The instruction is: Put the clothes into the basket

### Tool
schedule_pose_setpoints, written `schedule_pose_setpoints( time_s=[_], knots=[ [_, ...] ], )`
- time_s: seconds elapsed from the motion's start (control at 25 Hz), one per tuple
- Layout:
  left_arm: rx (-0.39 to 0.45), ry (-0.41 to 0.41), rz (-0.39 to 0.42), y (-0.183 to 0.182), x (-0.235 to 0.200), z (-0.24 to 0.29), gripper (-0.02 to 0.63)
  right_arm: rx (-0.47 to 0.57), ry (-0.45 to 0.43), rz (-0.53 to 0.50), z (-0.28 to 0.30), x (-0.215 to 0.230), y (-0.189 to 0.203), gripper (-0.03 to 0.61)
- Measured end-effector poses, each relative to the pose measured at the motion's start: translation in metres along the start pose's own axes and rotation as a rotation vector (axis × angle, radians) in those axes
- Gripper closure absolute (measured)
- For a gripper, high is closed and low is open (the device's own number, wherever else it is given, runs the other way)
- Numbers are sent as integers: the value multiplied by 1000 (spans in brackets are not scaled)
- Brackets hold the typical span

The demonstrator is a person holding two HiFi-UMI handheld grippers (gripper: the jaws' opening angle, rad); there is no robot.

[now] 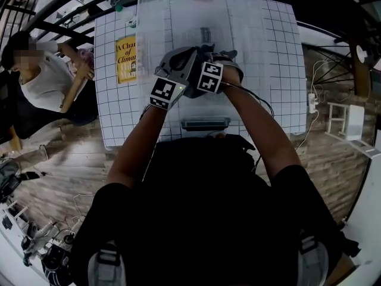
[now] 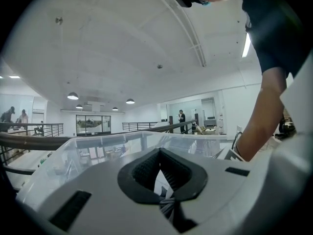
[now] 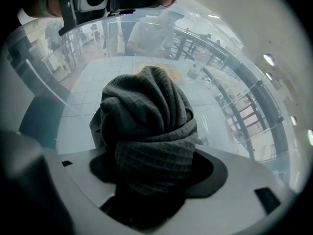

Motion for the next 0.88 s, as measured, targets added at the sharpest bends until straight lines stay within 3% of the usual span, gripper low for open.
schedule_pose_setpoints(
  time_s=[0.24,0.4,0.64,0.88],
  knots=[
    [5,-17,15,0,-3,-1,611,-22,-59,26,7,-3,4,194],
    [13,-33,6,-1,-6,-4,611,17,-69,57,-1,1,2,164],
    [36,-40,-17,-8,-9,-9,611,93,-12,84,-33,13,-3,164],
    [58,-7,-30,-27,-5,-21,611,222,100,125,-89,23,-7,164]
  ],
)
Point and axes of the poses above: the fingertips, and each gripper's own axes: z forward along the fingers, x to its right, y out of its underside, the point moved 10 cm from there along -z, backward along the fingers, and after that the axes turned 2 degrees about -z, right-handed, at the moved point
